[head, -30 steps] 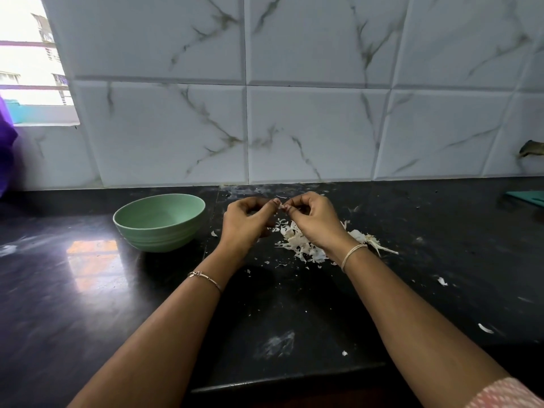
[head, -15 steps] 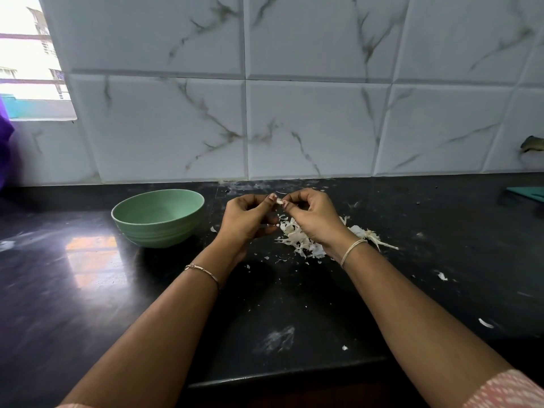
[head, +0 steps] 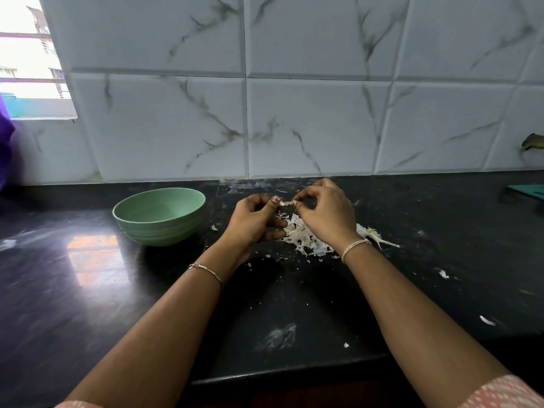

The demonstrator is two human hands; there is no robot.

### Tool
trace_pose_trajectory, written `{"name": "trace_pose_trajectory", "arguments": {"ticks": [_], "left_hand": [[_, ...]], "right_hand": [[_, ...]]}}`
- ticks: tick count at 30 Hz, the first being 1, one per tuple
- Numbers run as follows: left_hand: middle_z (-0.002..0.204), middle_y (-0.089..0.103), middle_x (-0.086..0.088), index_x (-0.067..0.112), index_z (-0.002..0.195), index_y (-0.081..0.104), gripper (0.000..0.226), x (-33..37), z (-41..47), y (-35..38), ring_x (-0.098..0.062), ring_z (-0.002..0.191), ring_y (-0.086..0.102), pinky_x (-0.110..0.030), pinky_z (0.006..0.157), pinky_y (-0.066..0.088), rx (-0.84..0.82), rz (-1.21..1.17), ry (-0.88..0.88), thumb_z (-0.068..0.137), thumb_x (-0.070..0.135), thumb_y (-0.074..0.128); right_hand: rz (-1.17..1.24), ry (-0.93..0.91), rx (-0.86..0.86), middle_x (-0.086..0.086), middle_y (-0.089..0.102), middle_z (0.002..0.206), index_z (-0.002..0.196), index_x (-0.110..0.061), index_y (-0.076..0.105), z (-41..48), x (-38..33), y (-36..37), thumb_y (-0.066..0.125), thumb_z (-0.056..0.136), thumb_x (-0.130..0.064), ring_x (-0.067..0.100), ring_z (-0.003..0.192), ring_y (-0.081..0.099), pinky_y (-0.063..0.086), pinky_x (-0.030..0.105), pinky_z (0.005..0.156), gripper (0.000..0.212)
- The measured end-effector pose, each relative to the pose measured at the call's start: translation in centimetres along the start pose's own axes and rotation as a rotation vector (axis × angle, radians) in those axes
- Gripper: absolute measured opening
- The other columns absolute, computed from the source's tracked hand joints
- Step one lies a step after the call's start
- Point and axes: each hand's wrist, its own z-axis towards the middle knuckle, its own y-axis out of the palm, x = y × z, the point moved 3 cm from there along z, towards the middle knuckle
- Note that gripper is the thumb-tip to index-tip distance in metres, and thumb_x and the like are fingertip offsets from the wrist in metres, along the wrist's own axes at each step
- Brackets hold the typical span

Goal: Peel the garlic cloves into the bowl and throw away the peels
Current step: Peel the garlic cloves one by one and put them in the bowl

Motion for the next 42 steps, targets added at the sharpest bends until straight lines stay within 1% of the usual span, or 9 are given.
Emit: {"name": "trace_pose_trajectory", "arguments": {"ticks": [5, 10, 14, 17, 22, 25, 32, 37, 42], "left_hand": [[0.093, 0.061, -0.007, 0.01, 0.097, 0.054, 0.012, -0.1, -0.1, 0.0, -0.014, 0.059, 0.066, -0.029, 0.05, 0.056, -0.014, -0.068, -0.072, 0.098, 0.022, 0.055], [0.093, 0.059, -0.007, 0.008, 0.099, 0.052, 0.013, 0.0, -0.2, 0.0, -0.009, 0.051, 0.058, -0.026, 0.047, 0.055, -0.011, -0.044, -0.082, 0.099, 0.022, 0.052], [0.085, 0.056, -0.007, 0.006, 0.093, 0.054, 0.014, -0.1, -0.2, 0.0, -0.006, 0.05, 0.058, -0.024, 0.047, 0.055, 0.003, -0.012, -0.063, 0.1, 0.018, 0.052], [0.081, 0.055, -0.009, 0.005, 0.091, 0.055, 0.013, 0.0, -0.2, 0.1, -0.006, 0.051, 0.059, -0.025, 0.049, 0.056, 0.009, -0.006, -0.043, 0.099, 0.016, 0.053], [0.08, 0.059, -0.01, 0.002, 0.104, 0.056, 0.017, -0.1, -0.2, 0.2, -0.01, 0.056, 0.063, -0.027, 0.053, 0.059, -0.011, 0.002, -0.053, 0.099, 0.018, 0.054], [0.079, 0.061, -0.01, 0.002, 0.1, 0.057, 0.016, -0.2, -0.2, 0.2, -0.012, 0.057, 0.065, -0.028, 0.055, 0.059, -0.01, 0.002, -0.06, 0.099, 0.018, 0.055], [0.073, 0.067, -0.009, 0.001, 0.096, 0.065, 0.007, 0.2, -0.3, 0.0, -0.013, 0.061, 0.068, -0.03, 0.064, 0.061, -0.027, -0.036, -0.063, 0.089, 0.0, 0.064], [0.075, 0.069, -0.007, 0.005, 0.099, 0.063, 0.011, 0.5, -0.4, -0.3, -0.013, 0.057, 0.067, -0.027, 0.055, 0.06, 0.009, -0.066, -0.061, 0.09, 0.0, 0.063], [0.08, 0.072, -0.007, 0.003, 0.104, 0.059, 0.014, 0.5, -0.4, -0.3, -0.014, 0.056, 0.068, -0.026, 0.051, 0.058, 0.007, -0.088, -0.069, 0.09, 0.001, 0.063]], "right_hand": [[-0.054, 0.002, -0.048, -0.002, 0.053, 0.119, 0.099, -0.028, 0.075, 0.2, 0.7, -0.4, 0.065, 0.091, -0.023, 0.016, 0.111, 0.054, 0.049, 0.034, 0.09, 0.014], [-0.075, 0.021, 0.039, -0.009, 0.054, 0.088, 0.065, -0.025, 0.062, 0.2, 0.8, -1.1, 0.079, 0.076, -0.017, 0.011, 0.082, 0.055, 0.043, 0.026, 0.068, 0.022], [0.138, -0.079, -0.07, -0.007, 0.065, 0.092, 0.091, -0.019, 0.064, 0.3, 0.6, -0.1, 0.064, 0.088, -0.003, 0.01, 0.086, 0.061, 0.054, 0.032, 0.084, 0.016], [0.364, -0.037, -0.205, -0.005, 0.07, 0.103, 0.109, -0.019, 0.064, 0.2, 0.1, 0.9, 0.052, 0.099, -0.015, 0.011, 0.097, 0.065, 0.054, 0.032, 0.087, 0.017], [0.441, -0.038, -0.195, -0.003, 0.072, 0.089, 0.096, -0.015, 0.071, 0.1, -0.3, 1.6, 0.074, 0.085, -0.015, 0.009, 0.08, 0.066, 0.054, 0.019, 0.073, 0.011], [0.421, -0.024, -0.147, -0.005, 0.07, 0.08, 0.088, -0.018, 0.071, 0.0, -0.2, 1.6, 0.078, 0.08, -0.011, 0.014, 0.07, 0.064, 0.057, 0.026, 0.07, 0.013], [0.371, -0.03, -0.057, -0.008, 0.07, 0.08, 0.086, -0.022, 0.068, 0.1, -0.1, 1.1, 0.076, 0.08, -0.008, 0.013, 0.074, 0.067, 0.058, 0.027, 0.071, 0.017], [0.418, -0.017, -0.076, -0.011, 0.069, 0.085, 0.091, -0.023, 0.068, 0.2, 0.1, 1.0, 0.063, 0.09, -0.005, 0.006, 0.08, 0.067, 0.057, 0.028, 0.077, 0.018], [0.48, 0.026, -0.11, -0.006, 0.07, 0.089, 0.098, -0.021, 0.068, 0.3, 0.2, 0.7, 0.062, 0.094, -0.024, 0.011, 0.085, 0.067, 0.056, 0.039, 0.084, 0.007]]}}
